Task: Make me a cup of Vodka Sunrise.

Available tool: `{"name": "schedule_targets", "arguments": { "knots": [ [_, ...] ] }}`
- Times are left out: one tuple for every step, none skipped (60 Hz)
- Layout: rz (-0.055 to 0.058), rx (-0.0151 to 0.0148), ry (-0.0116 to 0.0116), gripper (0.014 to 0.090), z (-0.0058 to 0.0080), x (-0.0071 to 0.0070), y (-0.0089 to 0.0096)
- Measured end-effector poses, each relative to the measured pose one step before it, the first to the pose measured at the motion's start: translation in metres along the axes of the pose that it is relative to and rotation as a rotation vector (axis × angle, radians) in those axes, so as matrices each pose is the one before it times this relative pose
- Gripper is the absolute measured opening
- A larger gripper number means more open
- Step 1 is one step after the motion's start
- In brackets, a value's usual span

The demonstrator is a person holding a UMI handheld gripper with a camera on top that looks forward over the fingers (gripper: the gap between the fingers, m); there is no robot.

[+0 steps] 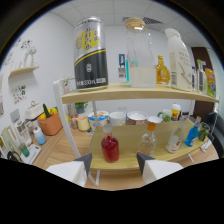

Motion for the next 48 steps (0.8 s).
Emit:
{"name": "schedule_targets", "arguments": {
  "knots": [
    [-0.0024,0.00319,0.00093,0.083,0.00434,-0.00118,-0.00066],
    [-0.0031,0.00231,0.00309,0.0825,0.00264,-0.00014,-0.00119],
    [-0.0032,0.00276,0.00291,0.0816,0.00417,-0.00046,-0.00089],
    [-0.0032,0.00293,0.00182,0.0807,0.00417,-0.00101,-0.00059],
    [-0.0037,0.00305,0.00077,0.0797,0.00432,-0.00122,-0.00073],
    [-0.0037,0.00225,0.00004,0.0777,0.0039,-0.00134,-0.00038],
    [-0.0036,0.00135,0.00016,0.076,0.00371,-0.00113,-0.00035],
    [-0.0033,0.00138,0.00174,0.0743,0.00349,-0.0006,-0.00002],
    [-0.0041,0.00221,0.00277,0.0723,0.00399,-0.00078,0.00012],
    [-0.0034,0.00156,0.00263,0.0701,0.00278,0.0001,0.00006],
    [-0.0052,0.0014,0.00406,0.0671,0.00291,0.0004,-0.00016],
    [-0.0054,0.00034,0.00521,0.0645,0.00276,0.00042,0.00024],
    [-0.0053,-0.0001,0.00648,0.0615,0.0024,0.00105,0.00031],
    [-0.0054,0.00054,0.00622,0.0586,0.00216,0.00111,0.00021],
    [-0.0053,0.0004,0.00493,0.0554,0.0019,0.00098,0.00019],
    [-0.0057,0.00244,0.00629,0.0525,0.00241,0.0006,0.00113],
    [-0.003,-0.00104,0.00426,0.0496,0.00104,0.00134,-0.00037],
    [-0.0031,0.00247,0.00261,0.0473,0.00118,0.00039,-0.00008],
    [-0.0044,0.00344,-0.00039,0.0455,0.00116,-0.00006,-0.00043],
    [-0.004,0.00343,-0.0032,0.0439,0.00094,-0.00054,-0.00043],
    [-0.0044,0.00198,-0.00577,0.0426,0.00083,-0.00088,-0.00012],
    [-0.0048,0.00178,-0.00743,0.0402,0.00078,-0.00125,-0.00016],
    [-0.003,0.00174,-0.01071,0.037,0.00034,-0.00191,-0.0001],
    [0.0002,0.00156,-0.00294,0.0367,0.00011,-0.00034,-0.00024],
    [0.0018,0.00224,0.00065,0.0367,-0.00025,0.00026,-0.00046],
    [0.0006,0.00195,-0.00127,0.0364,-0.00025,0.00005,-0.00005],
    [0.0,0.00085,-0.00247,0.0364,-0.00012,-0.00029,0.00001],
    [-0.0018,0.00132,-0.00181,0.0362,-0.00013,-0.00003,-0.00003],
    [-0.0012,0.00242,-0.00227,0.0361,-0.00022,-0.00016,-0.00024],
    [-0.0024,0.00114,-0.00159,0.0358,-0.0003,0.0,0.0],
    [-0.002,0.00209,-0.00202,0.0358,-0.00033,0.00014,-0.00023],
    [-0.0019,0.00116,-0.00105,0.0354,-0.00015,0.0003,-0.00019],
    [-0.0018,0.00122,-0.00007,0.0355,-0.00022,0.00042,-0.00011],
    [-0.0017,0.00112,-0.00049,0.0352,-0.00021,0.00027,-0.00014],
    [-0.0027,0.00135,-0.00093,0.0352,-0.00045,0.00023,-0.00031],
    [-0.0021,0.00131,-0.00336,0.0349,-0.00045,-0.00035,-0.0004],
    [-0.0022,0.0014,-0.00497,0.0349,-0.00059,-0.00047,-0.00028],
    [-0.0035,0.00155,-0.00288,0.0348,-0.00078,-0.00004,-0.00056],
    [-0.0041,0.00258,-0.00133,0.0345,-0.00114,0.00018,-0.00095],
    [-0.0053,0.00417,0.00146,0.0345,-0.00147,0.0007,-0.00135],
    [-0.0056,0.00453,0.00066,0.0346,-0.00165,0.00044,-0.0014],
    [-0.0057,0.00508,-0.00267,0.0345,-0.00215,-0.00016,-0.00151],
    [-0.004,0.00629,-0.00596,0.0346,-0.0025,-0.00072,-0.00181],
    [-0.0023,0.00722,-0.00725,0.0346,-0.00281,-0.0011,-0.00215],
    [-0.0015,0.00691,-0.0056,0.0346,-0.00322,-0.00059,-0.00231],
    [-0.0012,0.00612,-0.00168,0.0345,-0.0031,0.00027,-0.00208],
    [-0.0028,0.00485,0.00096,0.0344,-0.00262,0.00022,-0.00155],
    [-0.0033,0.00286,-0.00174,0.0346,-0.00339,0.00017,-0.00121]
  ]
}}
